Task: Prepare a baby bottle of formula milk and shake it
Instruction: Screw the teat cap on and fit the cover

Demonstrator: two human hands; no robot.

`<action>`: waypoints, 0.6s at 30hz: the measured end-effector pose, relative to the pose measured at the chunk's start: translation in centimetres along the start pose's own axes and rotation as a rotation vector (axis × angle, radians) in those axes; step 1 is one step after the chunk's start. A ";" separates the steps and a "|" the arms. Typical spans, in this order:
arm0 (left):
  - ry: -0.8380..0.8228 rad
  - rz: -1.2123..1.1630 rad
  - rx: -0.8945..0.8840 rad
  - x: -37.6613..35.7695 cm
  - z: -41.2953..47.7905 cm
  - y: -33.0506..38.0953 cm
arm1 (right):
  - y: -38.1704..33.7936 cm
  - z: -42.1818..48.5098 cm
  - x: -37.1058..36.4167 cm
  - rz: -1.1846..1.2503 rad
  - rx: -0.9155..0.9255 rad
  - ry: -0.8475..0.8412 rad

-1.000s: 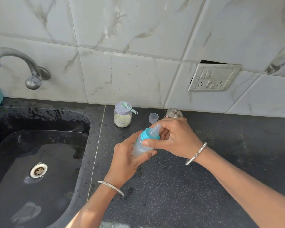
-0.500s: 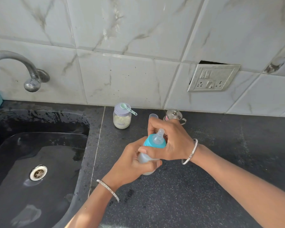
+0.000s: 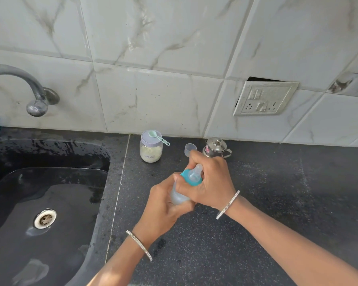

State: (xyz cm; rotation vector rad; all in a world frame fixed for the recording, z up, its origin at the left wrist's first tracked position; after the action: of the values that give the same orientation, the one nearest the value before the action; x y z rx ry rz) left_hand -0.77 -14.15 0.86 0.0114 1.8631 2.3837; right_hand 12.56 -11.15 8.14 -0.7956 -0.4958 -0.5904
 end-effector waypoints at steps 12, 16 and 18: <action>-0.160 -0.038 0.002 1.0 0.6 1.9 | 0.6 0.7 0.7 0.277 0.097 -0.216; -0.256 -0.070 0.021 1.1 0.8 2.5 | 0.4 1.3 0.3 0.240 0.142 -0.211; -0.258 -0.062 0.019 1.3 0.9 2.5 | 0.1 1.2 0.1 0.201 0.150 -0.185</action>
State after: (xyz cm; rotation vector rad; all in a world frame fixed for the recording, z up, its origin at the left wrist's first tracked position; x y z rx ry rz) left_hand -2.20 -13.74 3.42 0.2472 1.7400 2.2028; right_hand 12.42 -10.20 8.89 -0.7500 -0.6135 -0.2913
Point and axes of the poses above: each hand's wrist, its own z-axis towards the middle knuckle, its own x-axis out of the back of the hand, y = z × x, the point moved 1 cm from there along z, towards the middle knuckle, and after that the axes turned 8 degrees about y, right-handed, at the moved point
